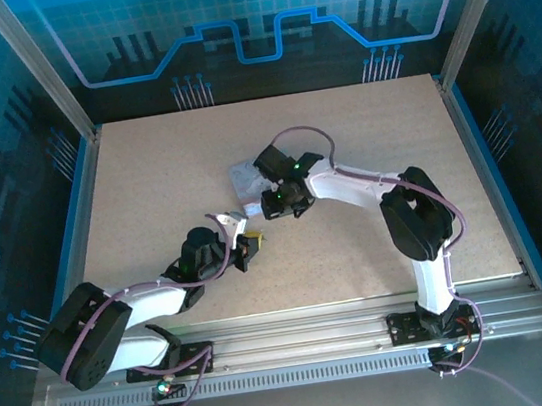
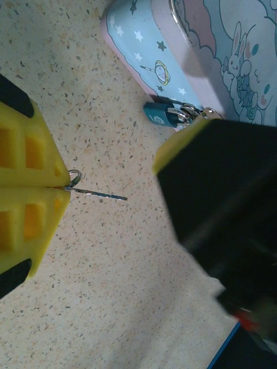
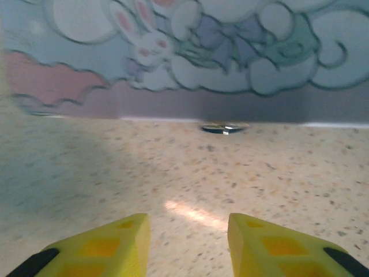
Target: Unlock a padlock with a key
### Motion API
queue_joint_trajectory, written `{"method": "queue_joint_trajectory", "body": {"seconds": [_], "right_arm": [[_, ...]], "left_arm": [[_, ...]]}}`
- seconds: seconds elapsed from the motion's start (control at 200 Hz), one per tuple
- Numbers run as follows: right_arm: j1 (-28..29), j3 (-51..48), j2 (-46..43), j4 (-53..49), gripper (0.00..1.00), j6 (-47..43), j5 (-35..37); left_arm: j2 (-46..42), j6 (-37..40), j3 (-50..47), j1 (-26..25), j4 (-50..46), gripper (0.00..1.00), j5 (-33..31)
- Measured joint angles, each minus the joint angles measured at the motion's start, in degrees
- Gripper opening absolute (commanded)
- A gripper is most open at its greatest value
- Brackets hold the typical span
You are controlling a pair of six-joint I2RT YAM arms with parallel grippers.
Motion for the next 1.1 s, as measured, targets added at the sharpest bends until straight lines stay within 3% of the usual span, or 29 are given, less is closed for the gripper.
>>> {"method": "queue_joint_trajectory", "body": {"seconds": [0.165, 0.365, 1.1], "right_arm": [[1.53, -6.40, -0.02, 6.64, 0.47, -0.52, 8.81], [1.86, -7.41, 0.07, 12.79, 0.47, -0.48, 13.70], [3.04, -2.54, 7.15, 14.05, 0.43, 4.57, 18.49]], "left_arm": [[-2.78, 0.00, -0.09, 0.00, -1.64, 0.00, 0.00], [-6.99, 0.02, -0.13, 0.00, -4.09, 0.00, -0.04], [-13.68, 0.96, -1.70, 0.00, -9.81, 0.00, -1.07]]}}
